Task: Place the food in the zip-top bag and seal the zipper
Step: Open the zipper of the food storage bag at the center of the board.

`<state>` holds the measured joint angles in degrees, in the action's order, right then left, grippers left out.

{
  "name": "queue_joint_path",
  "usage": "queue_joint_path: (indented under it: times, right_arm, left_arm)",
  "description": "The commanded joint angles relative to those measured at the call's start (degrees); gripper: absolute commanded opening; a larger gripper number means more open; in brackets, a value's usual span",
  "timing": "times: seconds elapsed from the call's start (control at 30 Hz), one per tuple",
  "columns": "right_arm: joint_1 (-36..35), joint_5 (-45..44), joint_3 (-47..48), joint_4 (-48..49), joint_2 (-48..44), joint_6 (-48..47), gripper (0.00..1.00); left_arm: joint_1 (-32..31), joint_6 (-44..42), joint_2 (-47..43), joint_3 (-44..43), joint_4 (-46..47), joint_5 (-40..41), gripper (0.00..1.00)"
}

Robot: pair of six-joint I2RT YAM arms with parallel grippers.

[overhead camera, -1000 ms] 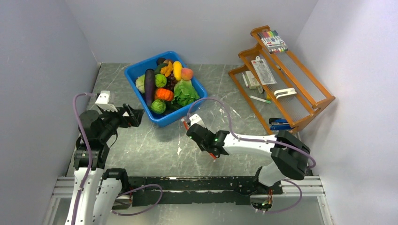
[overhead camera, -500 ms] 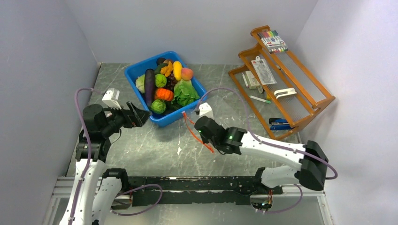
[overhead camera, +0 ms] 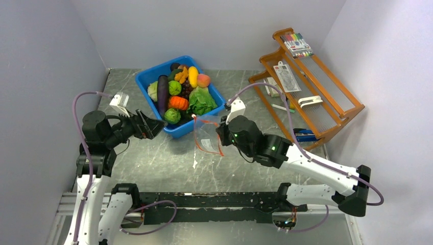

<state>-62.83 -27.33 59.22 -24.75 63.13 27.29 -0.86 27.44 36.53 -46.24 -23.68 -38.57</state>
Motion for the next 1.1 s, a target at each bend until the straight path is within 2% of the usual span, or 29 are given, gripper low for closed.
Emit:
queue_joint_path:
  times: [0.0,0.2,0.33,0.47,0.5,0.57,0.67,0.8,0.97,1.07]
  right_arm:
    - [-0.3,5.4,0.5,6.4,-2.5,2.3,0.00]
    - [-0.3,7.8,-1.5,19.9,-5.2,7.7,0.00]
    - [-0.3,8.4,-1.5,25.2,-3.7,9.2,0.00]
    - [-0.3,11.4,-0.8,26.8,0.7,12.5,0.00]
    - [-0.3,12.0,-0.6,27.2,1.5,12.9,0.00]
    - [-0.4,12.8,-1.1,29.6,2.5,13.0,0.00]
    - [-0.5,11.7,-2.7,32.7,3.4,13.2,0.00]
    - [-0.7,12.8,-3.4,35.1,5.1,12.8,0.00]
    - [-1.4,17.4,-3.0,37.8,7.8,10.4,0.00]
    - [-2.1,17.9,-3.1,39.2,9.0,10.2,0.00]
  left_arm:
    - [-0.2,3.6,0.1,-2.7,1.3,-6.8,0.94]
    - [-0.2,9.9,1.4,-5.0,6.7,-17.8,0.94]
    - [-0.2,6.3,-0.7,-4.6,5.1,-14.4,0.94]
    - [-0.2,8.7,-1.6,-1.8,8.6,-17.5,0.94]
    - [-0.2,9.8,-1.6,-1.1,9.7,-17.8,0.98]
    - [-0.2,10.3,-1.3,-0.7,9.8,-17.1,0.87]
    - [-0.2,9.1,0.0,-1.4,5.3,-13.2,0.92]
    - [-0.2,8.6,3.4,-1.3,-0.6,-10.0,0.84]
    - [-0.2,12.1,6.8,2.9,5.1,-15.6,0.75]
    - [-0.2,11.6,8.1,4.4,6.3,-14.6,0.71]
